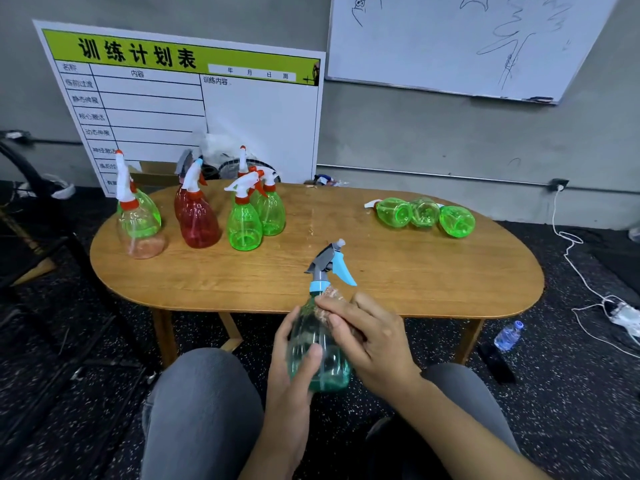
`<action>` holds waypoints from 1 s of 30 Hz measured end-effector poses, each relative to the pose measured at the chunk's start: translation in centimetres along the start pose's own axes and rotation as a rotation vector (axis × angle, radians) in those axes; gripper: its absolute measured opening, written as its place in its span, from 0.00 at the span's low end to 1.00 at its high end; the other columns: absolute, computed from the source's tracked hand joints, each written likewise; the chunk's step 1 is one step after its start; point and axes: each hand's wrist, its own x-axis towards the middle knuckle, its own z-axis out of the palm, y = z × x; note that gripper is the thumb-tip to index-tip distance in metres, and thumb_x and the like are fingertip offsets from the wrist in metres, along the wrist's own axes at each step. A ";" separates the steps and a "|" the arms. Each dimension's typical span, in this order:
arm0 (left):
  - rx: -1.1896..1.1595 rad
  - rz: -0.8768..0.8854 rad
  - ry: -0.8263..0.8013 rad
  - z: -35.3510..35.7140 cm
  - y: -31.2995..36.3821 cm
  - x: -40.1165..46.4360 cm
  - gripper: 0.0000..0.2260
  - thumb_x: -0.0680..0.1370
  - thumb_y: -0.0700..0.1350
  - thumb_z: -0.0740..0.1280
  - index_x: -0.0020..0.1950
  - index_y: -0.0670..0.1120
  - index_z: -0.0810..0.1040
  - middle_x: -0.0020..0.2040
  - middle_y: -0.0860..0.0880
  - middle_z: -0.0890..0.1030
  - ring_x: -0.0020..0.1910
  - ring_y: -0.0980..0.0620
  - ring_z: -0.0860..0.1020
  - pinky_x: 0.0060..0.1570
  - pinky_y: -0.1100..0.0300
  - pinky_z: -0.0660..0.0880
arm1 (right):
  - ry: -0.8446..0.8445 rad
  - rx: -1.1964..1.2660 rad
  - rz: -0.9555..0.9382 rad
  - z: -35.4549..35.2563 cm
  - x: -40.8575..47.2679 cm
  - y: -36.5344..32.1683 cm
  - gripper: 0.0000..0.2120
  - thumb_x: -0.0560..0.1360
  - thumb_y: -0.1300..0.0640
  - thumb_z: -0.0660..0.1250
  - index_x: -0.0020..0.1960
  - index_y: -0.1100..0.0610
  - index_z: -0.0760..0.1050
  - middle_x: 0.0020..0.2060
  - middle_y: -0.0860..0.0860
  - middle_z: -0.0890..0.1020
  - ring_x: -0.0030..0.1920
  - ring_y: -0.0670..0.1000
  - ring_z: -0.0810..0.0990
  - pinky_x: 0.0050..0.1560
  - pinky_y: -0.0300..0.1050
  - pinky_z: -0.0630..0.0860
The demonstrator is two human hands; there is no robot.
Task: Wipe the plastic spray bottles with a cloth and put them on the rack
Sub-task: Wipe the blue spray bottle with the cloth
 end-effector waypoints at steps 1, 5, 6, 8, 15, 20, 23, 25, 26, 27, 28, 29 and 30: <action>-0.035 -0.018 0.002 0.1 0.1 0.0 0.36 0.72 0.58 0.76 0.79 0.59 0.70 0.70 0.49 0.82 0.68 0.45 0.81 0.63 0.46 0.80 | 0.025 0.030 0.040 -0.1 -0.4 0.2 0.16 0.85 0.48 0.62 0.65 0.51 0.83 0.39 0.42 0.72 0.36 0.42 0.72 0.34 0.34 0.69; -0.073 -0.045 0.032 0.2 0.3 0.2 0.25 0.80 0.55 0.67 0.77 0.58 0.71 0.67 0.47 0.83 0.65 0.45 0.83 0.59 0.49 0.79 | 0.098 0.133 0.240 -0.9 -0.4 0.5 0.13 0.83 0.49 0.64 0.64 0.48 0.82 0.49 0.44 0.83 0.49 0.44 0.82 0.48 0.41 0.78; -0.072 -0.047 0.031 0.2 0.3 0.3 0.24 0.81 0.55 0.67 0.78 0.58 0.71 0.67 0.47 0.84 0.65 0.44 0.83 0.60 0.48 0.79 | 0.113 0.145 0.254 -1.2 0.0 0.3 0.13 0.83 0.50 0.63 0.63 0.48 0.82 0.52 0.43 0.84 0.51 0.44 0.82 0.51 0.41 0.78; -0.064 -0.048 0.015 0.3 0.3 0.3 0.24 0.82 0.56 0.64 0.78 0.56 0.71 0.66 0.48 0.85 0.65 0.43 0.83 0.58 0.49 0.81 | 0.095 0.158 0.266 -1.4 1.1 0.0 0.14 0.83 0.49 0.63 0.63 0.49 0.82 0.52 0.45 0.84 0.50 0.46 0.82 0.49 0.43 0.78; 0.010 -0.057 0.044 -0.1 0.0 0.3 0.21 0.85 0.54 0.58 0.79 0.55 0.71 0.69 0.49 0.82 0.68 0.44 0.81 0.68 0.37 0.76 | -0.129 -0.045 0.202 0.3 0.6 -0.8 0.20 0.84 0.39 0.56 0.67 0.45 0.80 0.40 0.38 0.76 0.38 0.42 0.77 0.33 0.35 0.75; -0.030 -0.053 0.046 -0.3 -0.1 0.2 0.22 0.83 0.53 0.56 0.77 0.56 0.72 0.67 0.47 0.84 0.65 0.45 0.83 0.58 0.51 0.81 | -0.217 -0.119 -0.234 -0.5 -2.4 -2.2 0.13 0.84 0.50 0.65 0.64 0.49 0.84 0.43 0.46 0.77 0.38 0.44 0.74 0.35 0.37 0.72; -0.042 -0.036 0.027 -0.3 0.1 0.1 0.20 0.86 0.50 0.53 0.78 0.53 0.72 0.66 0.44 0.85 0.63 0.43 0.84 0.55 0.58 0.82 | -0.251 -0.163 -0.451 -1.0 -3.8 -2.5 0.11 0.81 0.54 0.71 0.62 0.51 0.85 0.45 0.45 0.71 0.40 0.46 0.72 0.36 0.39 0.71; -0.025 -0.044 0.027 -0.2 0.3 0.2 0.21 0.86 0.51 0.54 0.78 0.54 0.72 0.66 0.44 0.85 0.65 0.43 0.83 0.58 0.57 0.82 | -0.230 -0.189 -0.469 -1.2 -3.2 -2.4 0.11 0.81 0.53 0.70 0.62 0.51 0.86 0.44 0.45 0.69 0.39 0.45 0.71 0.36 0.37 0.68; -0.004 -0.043 0.040 -0.2 0.3 0.3 0.21 0.85 0.52 0.54 0.77 0.55 0.72 0.66 0.45 0.85 0.65 0.44 0.83 0.58 0.55 0.82 | -0.212 -0.196 -0.445 -1.1 -2.7 -2.3 0.11 0.82 0.52 0.69 0.62 0.50 0.86 0.44 0.44 0.69 0.39 0.44 0.71 0.37 0.36 0.67; 0.022 -0.039 0.056 -0.2 0.2 0.4 0.21 0.85 0.53 0.55 0.76 0.57 0.73 0.66 0.47 0.85 0.66 0.45 0.83 0.60 0.52 0.81 | -0.193 -0.196 -0.391 -1.0 -2.1 -2.1 0.12 0.83 0.51 0.66 0.62 0.50 0.85 0.44 0.44 0.70 0.38 0.44 0.71 0.37 0.34 0.66; 0.044 -0.038 0.066 -0.1 0.2 0.5 0.20 0.85 0.53 0.55 0.75 0.59 0.74 0.66 0.50 0.85 0.67 0.47 0.83 0.62 0.48 0.80 | -0.167 -0.186 -0.307 -0.8 -1.2 -1.8 0.13 0.85 0.49 0.63 0.62 0.49 0.85 0.43 0.43 0.72 0.37 0.43 0.72 0.36 0.33 0.66; 0.061 -0.038 0.071 -0.1 0.1 0.5 0.20 0.85 0.53 0.55 0.75 0.59 0.75 0.67 0.52 0.84 0.67 0.48 0.82 0.65 0.44 0.78 | -0.139 -0.171 -0.200 -0.7 -0.4 -1.5 0.15 0.86 0.48 0.60 0.62 0.49 0.85 0.41 0.42 0.73 0.35 0.41 0.71 0.35 0.31 0.66; 0.082 -0.038 0.071 0.0 0.1 0.5 0.20 0.84 0.54 0.56 0.75 0.59 0.74 0.68 0.53 0.84 0.67 0.49 0.82 0.67 0.41 0.77 | -0.120 -0.151 -0.086 -0.5 0.4 -1.1 0.17 0.86 0.46 0.59 0.62 0.49 0.85 0.38 0.40 0.72 0.33 0.40 0.70 0.33 0.30 0.64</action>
